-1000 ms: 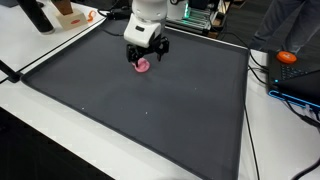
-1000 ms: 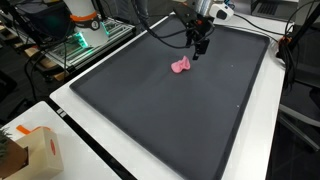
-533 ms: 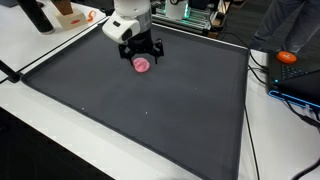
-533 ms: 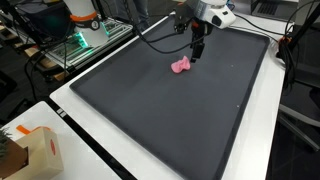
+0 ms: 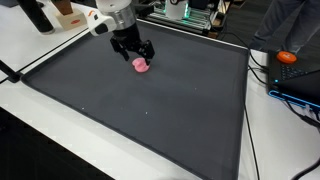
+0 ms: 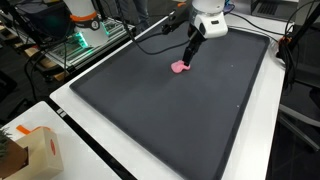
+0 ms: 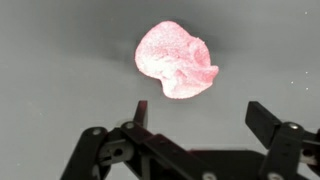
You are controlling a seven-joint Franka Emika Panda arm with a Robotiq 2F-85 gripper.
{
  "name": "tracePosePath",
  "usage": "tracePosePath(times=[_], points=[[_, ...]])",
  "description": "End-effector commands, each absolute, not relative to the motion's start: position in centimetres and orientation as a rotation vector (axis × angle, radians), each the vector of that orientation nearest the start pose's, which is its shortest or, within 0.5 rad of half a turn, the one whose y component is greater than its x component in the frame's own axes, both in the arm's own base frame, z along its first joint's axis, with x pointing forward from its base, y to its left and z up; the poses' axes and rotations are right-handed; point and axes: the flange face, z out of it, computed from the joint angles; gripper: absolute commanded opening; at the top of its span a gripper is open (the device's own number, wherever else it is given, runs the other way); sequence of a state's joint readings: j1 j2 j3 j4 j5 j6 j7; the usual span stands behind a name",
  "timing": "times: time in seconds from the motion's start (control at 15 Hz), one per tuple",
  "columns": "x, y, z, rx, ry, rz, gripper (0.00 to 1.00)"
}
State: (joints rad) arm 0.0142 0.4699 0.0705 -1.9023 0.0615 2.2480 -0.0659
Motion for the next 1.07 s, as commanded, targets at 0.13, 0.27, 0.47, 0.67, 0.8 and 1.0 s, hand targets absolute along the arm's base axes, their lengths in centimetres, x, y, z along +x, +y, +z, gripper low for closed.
tracePosePath(times=[0.13, 0.27, 0.47, 0.67, 0.8, 1.0], points=[[61.1, 3.0, 24.5, -2.984, 0.264, 0.197, 1.0], [61.0, 2.2, 24.7, -2.97, 0.37, 0.195, 1.0], [60.6, 1.3, 25.1, -2.954, 0.482, 0.217, 1.0], [60.0, 1.4, 25.9, -2.954, 0.543, 0.23, 1.0], [59.6, 1.7, 27.0, -2.954, 0.567, 0.22, 1.0], [58.9, 2.4, 29.2, -2.964, 0.578, 0.174, 1.0]])
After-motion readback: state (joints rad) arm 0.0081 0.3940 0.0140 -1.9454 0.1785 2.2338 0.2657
